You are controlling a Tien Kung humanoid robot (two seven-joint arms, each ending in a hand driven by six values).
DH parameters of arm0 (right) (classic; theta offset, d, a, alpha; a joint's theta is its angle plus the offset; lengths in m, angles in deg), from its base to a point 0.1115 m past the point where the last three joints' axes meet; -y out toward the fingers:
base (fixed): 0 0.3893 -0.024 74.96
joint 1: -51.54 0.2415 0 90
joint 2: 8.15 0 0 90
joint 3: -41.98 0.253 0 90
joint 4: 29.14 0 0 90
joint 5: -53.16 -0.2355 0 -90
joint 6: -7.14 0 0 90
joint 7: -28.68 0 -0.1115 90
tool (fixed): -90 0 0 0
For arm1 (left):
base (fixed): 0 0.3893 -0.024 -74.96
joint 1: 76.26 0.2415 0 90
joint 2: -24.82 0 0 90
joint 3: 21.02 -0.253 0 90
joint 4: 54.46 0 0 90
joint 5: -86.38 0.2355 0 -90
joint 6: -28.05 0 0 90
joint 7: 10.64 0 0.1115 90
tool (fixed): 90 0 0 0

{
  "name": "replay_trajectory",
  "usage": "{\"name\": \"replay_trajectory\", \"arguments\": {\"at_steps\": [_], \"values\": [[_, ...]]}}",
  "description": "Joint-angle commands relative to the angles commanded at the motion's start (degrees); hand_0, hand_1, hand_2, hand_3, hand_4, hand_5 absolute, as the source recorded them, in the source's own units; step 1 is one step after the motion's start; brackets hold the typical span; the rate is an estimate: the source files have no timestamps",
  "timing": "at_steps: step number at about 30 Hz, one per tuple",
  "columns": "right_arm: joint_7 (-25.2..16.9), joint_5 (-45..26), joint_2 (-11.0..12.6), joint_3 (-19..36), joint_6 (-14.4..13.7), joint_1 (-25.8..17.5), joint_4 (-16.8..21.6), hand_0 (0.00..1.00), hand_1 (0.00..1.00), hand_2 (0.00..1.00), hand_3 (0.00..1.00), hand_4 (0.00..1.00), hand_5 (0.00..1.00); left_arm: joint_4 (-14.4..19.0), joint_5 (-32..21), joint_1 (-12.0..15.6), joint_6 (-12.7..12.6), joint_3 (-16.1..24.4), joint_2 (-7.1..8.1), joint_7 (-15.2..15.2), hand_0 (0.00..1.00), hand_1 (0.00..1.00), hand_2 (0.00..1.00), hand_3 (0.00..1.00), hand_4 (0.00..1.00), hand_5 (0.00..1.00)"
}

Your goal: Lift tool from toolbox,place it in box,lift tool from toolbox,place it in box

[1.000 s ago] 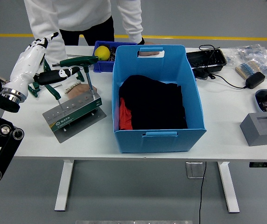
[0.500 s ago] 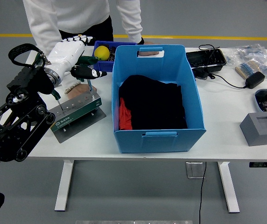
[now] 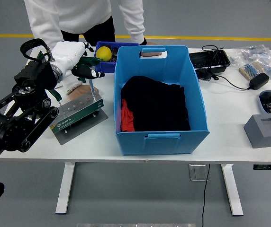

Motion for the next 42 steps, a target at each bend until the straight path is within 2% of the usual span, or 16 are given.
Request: {"name": "replay_trajectory", "arguments": {"at_steps": [5, 6, 11, 12, 17, 18, 23, 24, 29, 30, 35, 36, 41, 42], "values": [[-0.19, -0.51, -0.03, -0.10, 0.00, -0.22, -0.04, 0.643, 0.621, 0.693, 0.558, 0.783, 0.677, -1.19, 0.25, -0.44, 0.43, -0.49, 0.20, 0.42, 0.689, 0.656, 0.587, 0.666, 0.998, 0.694], [-0.21, -0.56, -0.06, -0.07, -0.01, -0.26, -0.07, 0.643, 0.621, 0.692, 0.555, 0.782, 0.677, -1.31, 0.36, -0.51, 0.52, -0.67, 0.19, 0.51, 0.588, 0.557, 0.471, 0.607, 0.998, 0.709], [-0.33, -1.15, -0.05, -0.35, 0.08, -0.41, -0.16, 0.643, 0.621, 0.692, 0.555, 0.782, 0.677, -1.88, 0.54, -0.81, 1.18, -1.01, -0.22, 1.12, 0.588, 0.557, 0.471, 0.607, 0.998, 0.709], [-0.36, -1.26, -0.06, -0.39, 0.09, -0.46, -0.19, 0.641, 0.620, 0.691, 0.556, 0.782, 0.677, -2.00, 0.36, -0.82, 1.14, -1.08, -0.34, 1.19, 0.475, 0.482, 0.430, 0.555, 0.998, 0.741], [-0.34, -1.20, -0.05, -0.32, 0.06, -0.59, -0.21, 0.641, 0.620, 0.691, 0.556, 0.782, 0.677, -2.67, -0.07, -0.95, 0.46, -1.82, -0.74, 1.30, 0.475, 0.482, 0.430, 0.555, 0.998, 0.741], [-0.34, -1.20, -0.05, -0.32, 0.05, -0.57, -0.22, 0.642, 0.620, 0.691, 0.556, 0.782, 0.678, -2.87, -0.02, -1.02, 0.40, -2.00, -0.77, 1.37, 0.386, 0.362, 0.346, 0.485, 0.998, 0.747], [-0.53, -1.82, 0.06, -0.56, 0.04, -0.51, -0.21, 0.642, 0.620, 0.691, 0.556, 0.782, 0.678, -3.73, -0.07, -1.48, 0.36, -2.77, -0.87, 1.74, 0.386, 0.362, 0.346, 0.485, 0.998, 0.747], [-0.55, -1.89, 0.06, -0.59, 0.03, -0.51, -0.21, 0.642, 0.620, 0.691, 0.556, 0.782, 0.677, -3.80, -0.07, -1.57, 0.37, -2.87, -0.89, 1.79, 0.320, 0.249, 0.276, 0.394, 0.998, 0.754], [-0.46, -1.70, 0.09, -0.49, -0.09, -0.45, -0.14, 0.642, 0.620, 0.691, 0.556, 0.782, 0.677, -4.21, -0.29, -2.34, -0.15, -3.61, -0.91, 2.00, 0.320, 0.249, 0.276, 0.394, 0.998, 0.754], [-0.44, -1.61, 0.09, -0.44, -0.11, -0.44, -0.13, 0.643, 0.620, 0.691, 0.556, 0.781, 0.678, -4.32, -0.31, -2.45, -0.21, -3.65, -0.92, 2.07, 0.250, 0.164, 0.204, 0.313, 0.998, 0.757], [-0.43, -1.54, 0.14, -0.47, -0.11, -0.39, -0.10, 0.643, 0.620, 0.691, 0.556, 0.781, 0.678, -5.09, -0.77, -2.74, -0.55, -3.53, -0.89, 2.28, 0.250, 0.164, 0.204, 0.313, 0.998, 0.757], [-0.43, -1.55, 0.15, -0.48, -0.11, -0.38, -0.10, 0.642, 0.620, 0.691, 0.557, 0.781, 0.678, -5.31, -1.06, -2.73, -0.85, -3.45, -0.88, 2.29, 0.213, 0.123, 0.166, 0.246, 0.998, 0.765], [-0.44, -1.63, 0.19, -0.55, -0.06, -0.25, -0.13, 0.642, 0.620, 0.691, 0.557, 0.781, 0.678, -6.37, -2.34, -2.66, -2.05, -3.38, -0.97, 2.29, 0.213, 0.123, 0.166, 0.246, 0.998, 0.765], [-0.44, -1.65, 0.19, -0.56, -0.06, -0.23, -0.13, 0.642, 0.620, 0.691, 0.557, 0.781, 0.678, -6.65, -2.62, -2.64, -2.21, -3.44, -1.02, 2.28, 0.187, 0.093, 0.140, 0.203, 0.998, 0.772]]}}
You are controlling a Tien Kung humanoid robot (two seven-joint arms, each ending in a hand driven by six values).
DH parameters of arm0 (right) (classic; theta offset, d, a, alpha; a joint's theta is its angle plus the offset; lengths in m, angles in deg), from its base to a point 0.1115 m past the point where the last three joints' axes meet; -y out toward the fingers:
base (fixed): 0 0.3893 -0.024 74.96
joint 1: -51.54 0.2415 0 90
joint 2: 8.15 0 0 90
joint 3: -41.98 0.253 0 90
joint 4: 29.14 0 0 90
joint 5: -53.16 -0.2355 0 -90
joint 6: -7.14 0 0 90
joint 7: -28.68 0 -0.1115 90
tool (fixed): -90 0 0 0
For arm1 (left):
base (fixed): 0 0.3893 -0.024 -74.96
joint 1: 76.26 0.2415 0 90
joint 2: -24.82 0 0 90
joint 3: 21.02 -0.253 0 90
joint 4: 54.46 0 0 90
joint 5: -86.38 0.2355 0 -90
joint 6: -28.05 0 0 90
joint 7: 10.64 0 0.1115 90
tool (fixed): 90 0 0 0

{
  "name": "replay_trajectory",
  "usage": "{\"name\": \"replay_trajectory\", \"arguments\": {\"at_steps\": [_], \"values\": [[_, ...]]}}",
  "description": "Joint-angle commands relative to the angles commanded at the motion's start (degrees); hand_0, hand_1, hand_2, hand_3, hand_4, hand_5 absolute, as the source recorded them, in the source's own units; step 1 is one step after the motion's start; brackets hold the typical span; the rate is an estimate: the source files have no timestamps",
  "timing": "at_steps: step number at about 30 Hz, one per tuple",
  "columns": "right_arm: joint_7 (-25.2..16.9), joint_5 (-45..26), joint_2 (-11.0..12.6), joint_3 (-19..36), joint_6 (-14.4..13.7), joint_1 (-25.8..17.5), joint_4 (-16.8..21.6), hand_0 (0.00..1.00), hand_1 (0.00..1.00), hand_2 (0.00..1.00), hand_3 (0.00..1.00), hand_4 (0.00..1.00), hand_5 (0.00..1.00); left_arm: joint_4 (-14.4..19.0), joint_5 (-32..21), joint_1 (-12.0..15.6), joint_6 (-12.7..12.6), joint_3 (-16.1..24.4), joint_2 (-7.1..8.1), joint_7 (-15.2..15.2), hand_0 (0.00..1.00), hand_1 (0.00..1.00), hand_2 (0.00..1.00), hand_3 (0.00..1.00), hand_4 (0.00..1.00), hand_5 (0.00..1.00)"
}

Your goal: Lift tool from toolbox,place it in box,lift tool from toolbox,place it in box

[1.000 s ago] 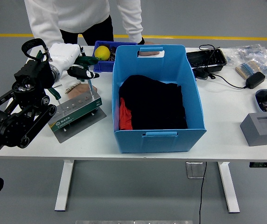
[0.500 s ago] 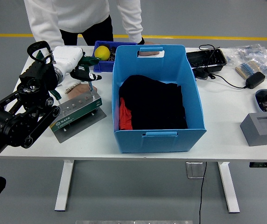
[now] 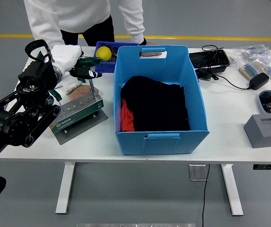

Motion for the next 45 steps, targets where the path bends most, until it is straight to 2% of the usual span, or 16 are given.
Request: {"name": "replay_trajectory", "arguments": {"at_steps": [10, 12, 23, 24, 29, 30, 35, 36, 41, 42, 45], "values": [[0.05, 0.07, 0.05, 0.05, -0.01, 0.08, 0.03, 0.642, 0.619, 0.691, 0.557, 0.781, 0.678, -2.08, -3.18, 0.00, -3.62, -0.46, -0.82, 0.06, 0.176, 0.097, 0.137, 0.205, 0.998, 0.772], [0.09, 0.18, 0.06, 0.11, -0.01, 0.08, 0.03, 0.642, 0.619, 0.691, 0.557, 0.781, 0.677, -2.11, -3.72, -0.09, -3.70, -0.49, -0.93, 0.36, 0.170, 0.123, 0.156, 0.231, 0.998, 0.775], [0.32, 0.86, 0.12, 0.48, -0.07, 0.08, 0.10, 0.643, 0.619, 0.690, 0.556, 0.780, 0.677, -2.37, -5.41, -1.01, -4.01, -1.31, -1.44, 3.02, 0.163, 0.106, 0.139, 0.221, 0.998, 0.767], [0.32, 0.86, 0.12, 0.47, -0.06, 0.09, 0.09, 0.643, 0.619, 0.690, 0.556, 0.780, 0.677, -2.44, -5.42, -1.08, -3.91, -1.38, -1.45, 3.05, 0.123, 0.045, 0.088, 0.175, 0.998, 0.752], [0.31, 0.88, 0.15, 0.51, -0.07, 0.10, 0.08, 0.643, 0.619, 0.690, 0.556, 0.780, 0.677, -2.49, -5.15, -1.26, -3.44, -1.95, -1.15, 3.07, 0.123, 0.045, 0.088, 0.175, 0.998, 0.752], [0.31, 0.87, 0.16, 0.51, -0.07, 0.10, 0.08, 0.643, 0.619, 0.690, 0.556, 0.780, 0.677, -2.48, -5.05, -1.28, -3.40, -2.01, -1.09, 3.02, 0.063, 0.002, 0.037, 0.118, 0.998, 0.740], [0.34, 0.99, 0.16, 0.54, -0.08, 0.08, 0.08, 0.643, 0.619, 0.690, 0.556, 0.780, 0.677, -2.32, -4.68, -1.53, -3.15, -2.30, -0.79, 2.75, 0.063, 0.002, 0.037, 0.118, 0.998, 0.740], [0.35, 0.99, 0.16, 0.55, -0.08, 0.07, 0.09, 0.642, 0.619, 0.690, 0.556, 0.780, 0.677, -2.28, -4.63, -1.57, -3.12, -2.34, -0.74, 2.73, 0.037, 0.002, 0.003, 0.073, 0.998, 0.741], [0.42, 1.20, 0.16, 0.75, -0.11, 0.01, 0.12, 0.642, 0.619, 0.690, 0.556, 0.780, 0.677, -1.85, -4.70, -1.96, -3.40, -3.09, -0.11, 2.68, 0.037, 0.002, 0.003, 0.073, 0.998, 0.741], [0.42, 1.19, 0.16, 0.76, -0.11, -0.01, 0.12, 0.642, 0.619, 0.689, 0.556, 0.780, 0.677, -1.79, -4.72, -1.99, -3.46, -3.17, -0.03, 2.65, 0.028, 0.002, 0.002, 0.059, 0.998, 0.689], [0.41, 1.11, 0.14, 0.80, -0.12, -0.04, 0.11, 0.642, 0.619, 0.689, 0.556, 0.780, 0.677, -1.43, -5.07, -2.24, -3.54, -3.62, 0.50, 2.17, 0.028, 0.002, 0.002, 0.059, 0.998, 0.689]]}}
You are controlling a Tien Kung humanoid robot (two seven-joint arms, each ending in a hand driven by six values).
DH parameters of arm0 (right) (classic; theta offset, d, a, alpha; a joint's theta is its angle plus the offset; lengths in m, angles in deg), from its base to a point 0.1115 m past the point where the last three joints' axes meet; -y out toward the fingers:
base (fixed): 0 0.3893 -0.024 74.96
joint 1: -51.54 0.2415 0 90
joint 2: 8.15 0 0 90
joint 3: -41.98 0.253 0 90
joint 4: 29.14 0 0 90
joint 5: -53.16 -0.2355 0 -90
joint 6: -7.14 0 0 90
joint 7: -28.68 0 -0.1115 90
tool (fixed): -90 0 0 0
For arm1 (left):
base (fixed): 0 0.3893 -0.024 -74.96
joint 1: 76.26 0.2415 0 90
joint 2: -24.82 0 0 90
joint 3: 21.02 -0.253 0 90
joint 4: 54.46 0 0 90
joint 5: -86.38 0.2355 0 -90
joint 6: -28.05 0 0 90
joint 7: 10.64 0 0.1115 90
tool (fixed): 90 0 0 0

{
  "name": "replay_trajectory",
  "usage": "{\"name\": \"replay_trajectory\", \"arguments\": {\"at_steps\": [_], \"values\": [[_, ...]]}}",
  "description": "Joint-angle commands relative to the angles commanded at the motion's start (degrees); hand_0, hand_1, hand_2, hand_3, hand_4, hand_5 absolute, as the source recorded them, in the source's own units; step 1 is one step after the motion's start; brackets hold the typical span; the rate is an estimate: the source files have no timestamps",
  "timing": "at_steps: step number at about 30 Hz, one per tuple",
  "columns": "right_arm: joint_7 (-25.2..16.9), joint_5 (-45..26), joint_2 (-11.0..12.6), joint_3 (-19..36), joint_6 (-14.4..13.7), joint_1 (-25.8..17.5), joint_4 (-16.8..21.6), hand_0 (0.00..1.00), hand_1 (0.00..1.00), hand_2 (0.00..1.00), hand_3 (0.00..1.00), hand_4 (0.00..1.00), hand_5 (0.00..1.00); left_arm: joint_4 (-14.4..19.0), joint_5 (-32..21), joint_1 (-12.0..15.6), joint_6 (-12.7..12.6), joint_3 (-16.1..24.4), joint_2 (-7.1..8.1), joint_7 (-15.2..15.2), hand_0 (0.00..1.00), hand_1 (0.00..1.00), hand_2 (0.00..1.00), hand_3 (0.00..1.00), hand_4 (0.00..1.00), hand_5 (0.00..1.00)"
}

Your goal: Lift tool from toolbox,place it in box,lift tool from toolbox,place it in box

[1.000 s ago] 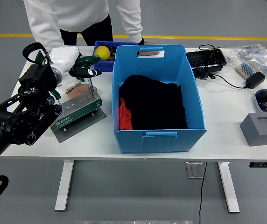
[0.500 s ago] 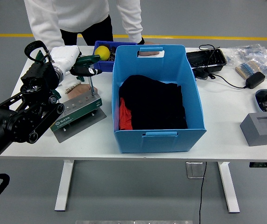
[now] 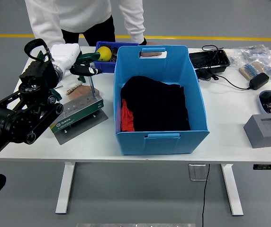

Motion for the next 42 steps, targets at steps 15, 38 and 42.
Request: {"name": "replay_trajectory", "arguments": {"at_steps": [15, 38, 42], "values": [[0.14, 0.42, -0.05, 0.51, -0.10, -0.27, 0.06, 0.643, 0.619, 0.690, 0.557, 0.779, 0.677, 1.96, -1.90, -2.67, 1.28, -2.26, 3.06, -1.88, 0.025, 0.002, 0.002, 0.043, 0.893, 0.703], [0.53, 1.40, -0.13, 1.30, -0.31, -0.64, 0.14, 0.643, 0.619, 0.689, 0.556, 0.778, 0.676, 5.61, -4.27, -7.92, 0.90, -3.87, 7.51, -5.86, 0.027, 0.002, 0.002, 0.049, 0.747, 0.586], [0.61, 1.62, -0.10, 1.34, -0.29, -0.64, 0.17, 0.642, 0.619, 0.689, 0.557, 0.778, 0.676, 5.59, -4.71, -8.91, 0.69, -4.27, 7.95, -6.36, 0.027, 0.002, 0.002, 0.053, 0.717, 0.552]]}}
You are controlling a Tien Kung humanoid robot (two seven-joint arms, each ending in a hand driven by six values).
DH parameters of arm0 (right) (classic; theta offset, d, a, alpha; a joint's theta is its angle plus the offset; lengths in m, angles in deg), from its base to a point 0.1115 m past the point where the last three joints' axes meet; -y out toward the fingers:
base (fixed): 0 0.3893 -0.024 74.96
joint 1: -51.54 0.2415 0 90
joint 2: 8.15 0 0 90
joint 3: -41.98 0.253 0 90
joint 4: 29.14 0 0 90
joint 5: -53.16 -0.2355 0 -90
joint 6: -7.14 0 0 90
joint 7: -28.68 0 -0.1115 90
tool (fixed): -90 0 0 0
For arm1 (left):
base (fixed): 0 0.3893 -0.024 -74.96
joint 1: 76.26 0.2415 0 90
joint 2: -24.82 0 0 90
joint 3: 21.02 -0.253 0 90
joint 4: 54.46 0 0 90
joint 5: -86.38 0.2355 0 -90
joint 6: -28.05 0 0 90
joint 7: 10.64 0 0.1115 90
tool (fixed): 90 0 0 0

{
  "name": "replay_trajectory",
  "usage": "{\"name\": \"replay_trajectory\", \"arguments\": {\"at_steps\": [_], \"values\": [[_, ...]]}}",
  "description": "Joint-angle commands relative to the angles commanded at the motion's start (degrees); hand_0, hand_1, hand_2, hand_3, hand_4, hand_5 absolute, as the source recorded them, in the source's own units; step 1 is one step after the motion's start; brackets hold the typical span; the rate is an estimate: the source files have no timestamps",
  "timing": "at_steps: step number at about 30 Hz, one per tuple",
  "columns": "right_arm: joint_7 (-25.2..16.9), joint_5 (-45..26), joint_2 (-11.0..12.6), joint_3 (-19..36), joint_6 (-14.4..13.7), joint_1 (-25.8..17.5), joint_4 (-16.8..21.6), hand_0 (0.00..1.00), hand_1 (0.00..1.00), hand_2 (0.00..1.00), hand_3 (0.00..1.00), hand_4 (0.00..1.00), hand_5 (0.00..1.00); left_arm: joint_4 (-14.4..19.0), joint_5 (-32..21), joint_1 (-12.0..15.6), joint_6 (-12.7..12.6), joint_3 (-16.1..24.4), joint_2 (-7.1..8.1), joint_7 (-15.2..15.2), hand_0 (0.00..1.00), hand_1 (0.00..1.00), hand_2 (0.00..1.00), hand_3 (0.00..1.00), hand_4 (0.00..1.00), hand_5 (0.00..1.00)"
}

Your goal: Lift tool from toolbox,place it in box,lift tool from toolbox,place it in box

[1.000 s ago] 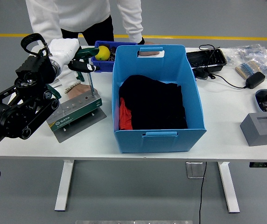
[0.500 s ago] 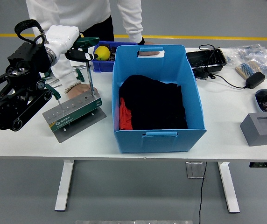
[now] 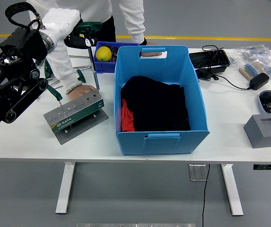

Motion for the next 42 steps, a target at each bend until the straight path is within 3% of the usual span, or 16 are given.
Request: {"name": "replay_trajectory", "arguments": {"at_steps": [7, 15, 21, 27, 30, 33, 39, 42], "values": [[0.00, 0.03, 0.07, 0.04, -0.01, -0.03, -0.01, 0.643, 0.619, 0.689, 0.555, 0.777, 0.675, 2.15, -0.49, -2.02, 1.02, -0.61, 1.63, 0.15, 0.027, 0.002, 0.002, 0.050, 0.728, 0.577], [0.09, 0.36, 0.14, 0.25, -0.07, -0.05, -0.01, 0.642, 0.619, 0.689, 0.555, 0.777, 0.674, 8.21, -1.50, -3.65, 1.78, -0.08, 2.94, 0.67, 0.032, 0.002, 0.002, 0.053, 0.746, 0.579], [0.26, 0.94, 0.24, 0.56, -0.11, 0.02, -0.01, 0.643, 0.619, 0.690, 0.556, 0.776, 0.673, 14.04, -2.22, -3.35, 0.64, -0.28, 1.00, 0.16, 0.031, 0.002, 0.002, 0.053, 0.744, 0.587], [0.44, 1.63, 0.49, 0.98, -0.08, 0.32, -0.05, 0.643, 0.619, 0.690, 0.555, 0.776, 0.673, 16.88, -5.48, -2.77, -1.28, -3.77, -3.09, -2.35, 0.031, 0.002, 0.002, 0.055, 0.716, 0.554], [0.49, 1.92, 0.65, 1.15, -0.02, 0.54, -0.10, 0.643, 0.619, 0.690, 0.555, 0.776, 0.673, 15.89, -8.10, -2.89, -2.53, -6.80, -5.06, -4.53, 0.031, 0.002, 0.002, 0.055, 0.716, 0.554], [0.46, 2.12, 0.85, 1.32, 0.02, 0.82, -0.19, 0.643, 0.619, 0.689, 0.555, 0.776, 0.674, 12.54, -11.26, -3.36, -3.76, -10.53, -7.25, -8.21, 0.034, 0.002, 0.002, 0.059, 0.701, 0.532], [0.69, 3.66, 1.30, 2.06, 0.03, 1.23, -0.31, 0.643, 0.619, 0.689, 0.554, 0.776, 0.673, 0.81, -13.76, -5.34, 3.32, -14.93, -11.87, -16.99, 0.036, 0.002, 0.004, 0.059, 0.699, 0.533], [0.57, 3.77, 1.48, 2.09, -0.04, 1.34, -0.33, 0.643, 0.619, 0.689, 0.554, 0.776, 0.673, -4.87, -14.51, -5.99, 4.73, -16.94, -13.21, -18.87, 0.036, 0.002, 0.004, 0.059, 0.699, 0.533]]}}
